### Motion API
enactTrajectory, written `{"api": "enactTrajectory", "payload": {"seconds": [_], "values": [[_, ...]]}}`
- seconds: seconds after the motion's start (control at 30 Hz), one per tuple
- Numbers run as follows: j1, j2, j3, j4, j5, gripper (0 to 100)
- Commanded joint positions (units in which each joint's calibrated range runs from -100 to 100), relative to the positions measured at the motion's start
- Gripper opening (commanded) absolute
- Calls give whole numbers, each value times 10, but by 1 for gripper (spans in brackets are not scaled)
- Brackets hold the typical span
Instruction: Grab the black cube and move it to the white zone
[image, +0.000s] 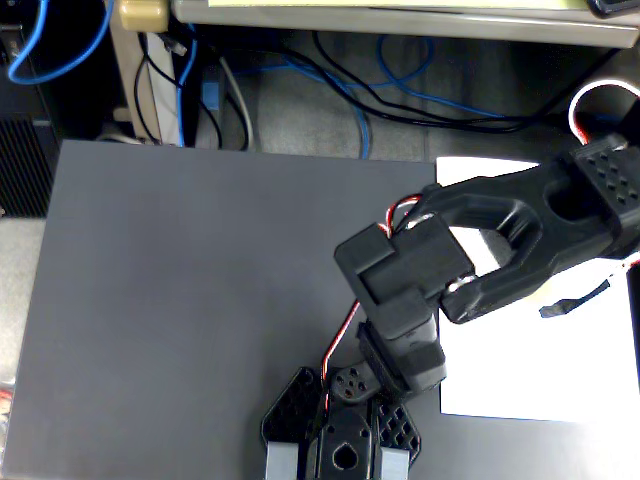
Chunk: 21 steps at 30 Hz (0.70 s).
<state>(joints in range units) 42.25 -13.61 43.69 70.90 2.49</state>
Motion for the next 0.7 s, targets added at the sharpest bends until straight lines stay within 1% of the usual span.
{"api": "enactTrajectory", "payload": {"seconds": [0.0,0.1,0.13,0.2,0.27,0.37,0.43,0.5,0.53,0.57,0.67], "values": [[8,-14,-14,-9,28,30],[9,-15,-15,-10,34,41],[9,-15,-15,-7,35,42],[9,-15,-22,-6,35,43],[9,-15,-62,5,36,43],[8,-16,-149,152,46,43],[1,-16,-206,197,44,43],[-6,-16,-229,232,42,43],[-28,-16,-241,240,41,43],[-55,-16,-263,251,25,43],[-154,-16,-351,257,-46,43]]}}
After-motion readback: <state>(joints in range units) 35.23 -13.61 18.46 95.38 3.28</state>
